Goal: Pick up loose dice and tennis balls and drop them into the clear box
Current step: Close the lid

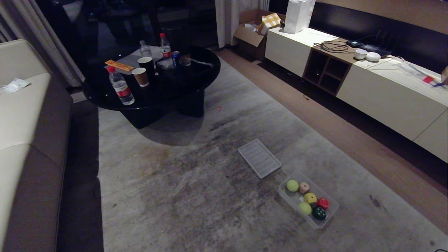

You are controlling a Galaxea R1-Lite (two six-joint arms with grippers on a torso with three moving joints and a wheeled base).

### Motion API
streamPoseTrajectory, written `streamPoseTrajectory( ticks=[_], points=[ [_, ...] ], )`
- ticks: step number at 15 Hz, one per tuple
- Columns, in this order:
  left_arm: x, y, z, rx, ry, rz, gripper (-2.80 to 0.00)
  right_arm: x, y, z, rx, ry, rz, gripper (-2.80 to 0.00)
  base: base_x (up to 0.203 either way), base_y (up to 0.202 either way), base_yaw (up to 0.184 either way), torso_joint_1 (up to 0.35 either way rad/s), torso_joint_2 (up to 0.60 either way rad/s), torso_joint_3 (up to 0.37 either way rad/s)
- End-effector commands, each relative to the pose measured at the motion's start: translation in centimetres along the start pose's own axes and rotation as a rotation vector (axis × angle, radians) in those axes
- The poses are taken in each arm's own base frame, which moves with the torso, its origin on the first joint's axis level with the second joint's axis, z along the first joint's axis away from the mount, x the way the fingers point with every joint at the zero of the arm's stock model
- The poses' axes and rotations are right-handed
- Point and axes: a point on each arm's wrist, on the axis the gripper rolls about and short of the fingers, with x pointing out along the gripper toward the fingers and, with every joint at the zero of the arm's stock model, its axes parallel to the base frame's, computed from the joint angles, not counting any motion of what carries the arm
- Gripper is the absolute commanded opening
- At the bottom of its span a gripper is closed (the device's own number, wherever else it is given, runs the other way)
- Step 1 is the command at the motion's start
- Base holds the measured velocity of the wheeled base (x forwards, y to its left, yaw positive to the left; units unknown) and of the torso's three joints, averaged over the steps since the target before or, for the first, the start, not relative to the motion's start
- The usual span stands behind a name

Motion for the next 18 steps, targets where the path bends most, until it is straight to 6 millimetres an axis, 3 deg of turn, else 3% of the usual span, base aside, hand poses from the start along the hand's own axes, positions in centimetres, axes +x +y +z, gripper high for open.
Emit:
streamPoseTrajectory(
  ticks=[1, 10, 18],
  points=[
    [0.02, 0.0, -0.04, 0.0, 0.003, 0.0, -2.8, 0.08, 0.0, -0.3, 0.002, 0.012, 0.001, -2.8, 0.0, 0.0, 0.0, 0.034, -0.05, -0.029],
    [0.02, 0.01, -0.03, -0.002, 0.002, 0.001, -2.8, 0.08, 0.0, -0.28, 0.008, 0.011, -0.001, -2.8, 0.0, 0.0, 0.0, -0.087, 0.33, 0.23],
    [0.02, 0.0, -0.02, -0.003, 0.002, 0.001, -2.8, 0.07, 0.0, -0.3, 0.005, 0.011, 0.001, -2.8, 0.0, 0.0, 0.0, -0.01, 0.04, 0.028]
  ],
)
